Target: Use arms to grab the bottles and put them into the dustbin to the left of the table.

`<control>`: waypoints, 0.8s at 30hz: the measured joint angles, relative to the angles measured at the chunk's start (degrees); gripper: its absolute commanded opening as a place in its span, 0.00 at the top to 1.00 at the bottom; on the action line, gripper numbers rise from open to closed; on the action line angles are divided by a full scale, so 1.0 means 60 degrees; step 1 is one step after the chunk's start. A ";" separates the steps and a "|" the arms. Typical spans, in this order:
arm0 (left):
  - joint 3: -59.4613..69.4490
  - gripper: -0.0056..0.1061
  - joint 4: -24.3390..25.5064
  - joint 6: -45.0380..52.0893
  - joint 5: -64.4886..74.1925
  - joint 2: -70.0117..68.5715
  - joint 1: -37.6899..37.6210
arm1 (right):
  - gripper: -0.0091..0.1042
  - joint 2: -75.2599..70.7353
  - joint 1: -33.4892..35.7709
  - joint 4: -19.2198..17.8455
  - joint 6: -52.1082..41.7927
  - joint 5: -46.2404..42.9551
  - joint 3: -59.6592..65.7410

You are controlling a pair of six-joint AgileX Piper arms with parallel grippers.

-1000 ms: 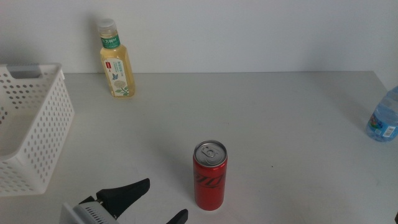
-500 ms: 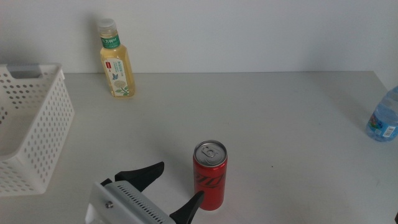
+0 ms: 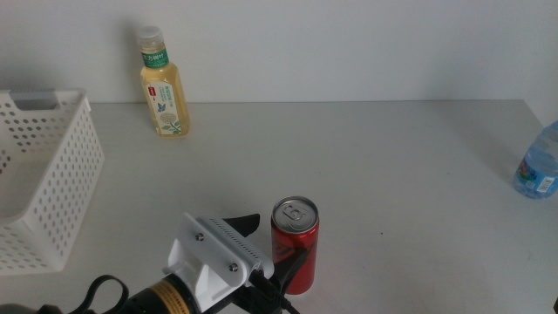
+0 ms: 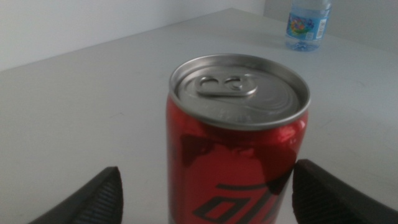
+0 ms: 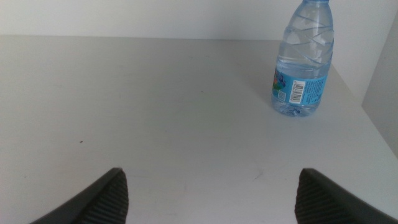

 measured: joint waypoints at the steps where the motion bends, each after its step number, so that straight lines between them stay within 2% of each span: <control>1: -0.0160 0.12 0.0274 -0.0130 -0.0009 0.0149 0.0101 | 0.09 0.0000 0.0000 0.0000 0.0000 0.0000 0.0000; 4: -0.0615 0.12 0.0693 -0.0347 -0.0043 0.0676 0.0252 | 0.09 0.0000 0.0000 0.0000 0.0000 0.0000 0.0000; 11: -0.1602 0.12 0.0839 -0.0409 -0.0050 0.1867 0.0252 | 0.09 0.0000 0.0000 0.0000 0.0000 0.0000 0.0000; 14: -0.1848 0.16 0.0860 -0.0420 -0.0050 0.2178 0.0252 | 0.09 0.0000 0.0000 0.0000 0.0000 0.0000 0.0000; 16: -0.1930 0.23 0.0867 -0.0432 -0.0050 0.2320 0.0252 | 0.09 0.0000 0.0000 0.0000 0.0000 0.0000 0.0000; 21: -0.1986 0.55 0.0919 -0.0397 -0.0050 0.2379 0.0252 | 0.09 0.0000 0.0000 0.0000 0.0000 0.0000 0.0000; 24: -0.1986 0.67 0.0897 -0.0397 0.0282 0.2202 0.0252 | 0.09 0.0000 0.0000 0.0000 0.0000 0.0000 0.0000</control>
